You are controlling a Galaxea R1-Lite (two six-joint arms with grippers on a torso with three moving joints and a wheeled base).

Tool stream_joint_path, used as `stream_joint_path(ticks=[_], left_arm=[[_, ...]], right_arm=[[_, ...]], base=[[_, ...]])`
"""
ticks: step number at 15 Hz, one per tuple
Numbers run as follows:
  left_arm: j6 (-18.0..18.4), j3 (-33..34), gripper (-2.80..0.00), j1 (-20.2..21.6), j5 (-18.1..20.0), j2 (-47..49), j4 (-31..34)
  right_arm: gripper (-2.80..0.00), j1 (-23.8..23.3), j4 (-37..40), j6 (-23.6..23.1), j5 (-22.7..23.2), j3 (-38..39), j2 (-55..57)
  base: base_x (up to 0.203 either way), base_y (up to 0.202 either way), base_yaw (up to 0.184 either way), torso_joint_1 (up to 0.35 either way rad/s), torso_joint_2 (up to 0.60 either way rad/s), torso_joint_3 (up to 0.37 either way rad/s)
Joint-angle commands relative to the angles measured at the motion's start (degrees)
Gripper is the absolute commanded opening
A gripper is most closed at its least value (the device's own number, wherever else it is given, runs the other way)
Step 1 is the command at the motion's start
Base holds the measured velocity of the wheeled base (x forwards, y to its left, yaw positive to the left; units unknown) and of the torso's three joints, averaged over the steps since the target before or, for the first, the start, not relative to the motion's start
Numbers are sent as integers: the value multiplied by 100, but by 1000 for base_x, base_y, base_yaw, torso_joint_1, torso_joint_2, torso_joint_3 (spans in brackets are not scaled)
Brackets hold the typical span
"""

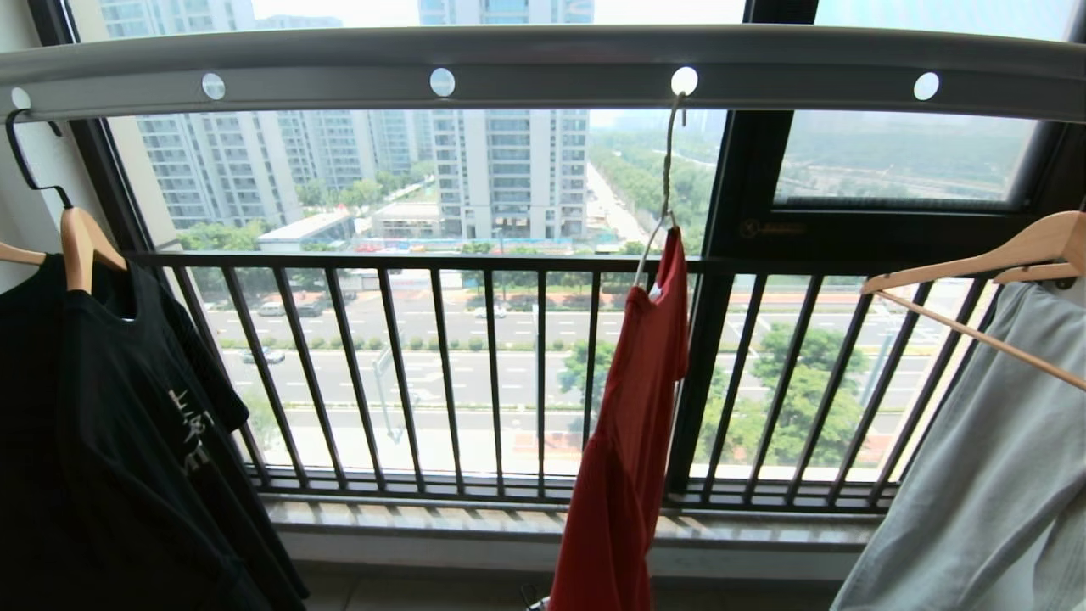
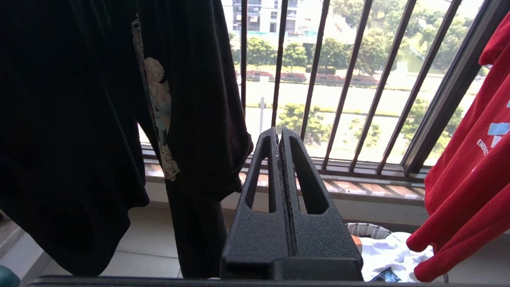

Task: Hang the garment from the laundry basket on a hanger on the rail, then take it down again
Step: Take the clothes off the clothes rack

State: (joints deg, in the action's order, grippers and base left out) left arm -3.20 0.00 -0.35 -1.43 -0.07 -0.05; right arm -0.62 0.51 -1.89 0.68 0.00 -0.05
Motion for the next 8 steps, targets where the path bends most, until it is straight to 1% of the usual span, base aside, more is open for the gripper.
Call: stream_joint_path(ticks=[1,5,6,8], left_arm=[[-5,0,-280,0,1,7,-4],[3,0,-280,0,2,7,-4],[-5,0,-280,0,-7,7,1],[-5,0,-280,0,2,7,4]], right_arm=[[-280,1,2,1,2,-3,5],[-280,1,11,95,-16,-89,5],[-280,1,48,212,-14,-274,6],[-280,6,286,359,-13,-893,204]], base=[[0,0,0,0,0,0],[0,0,0,0,0,0],[0,0,0,0,0,0],[0,0,0,0,0,0]])
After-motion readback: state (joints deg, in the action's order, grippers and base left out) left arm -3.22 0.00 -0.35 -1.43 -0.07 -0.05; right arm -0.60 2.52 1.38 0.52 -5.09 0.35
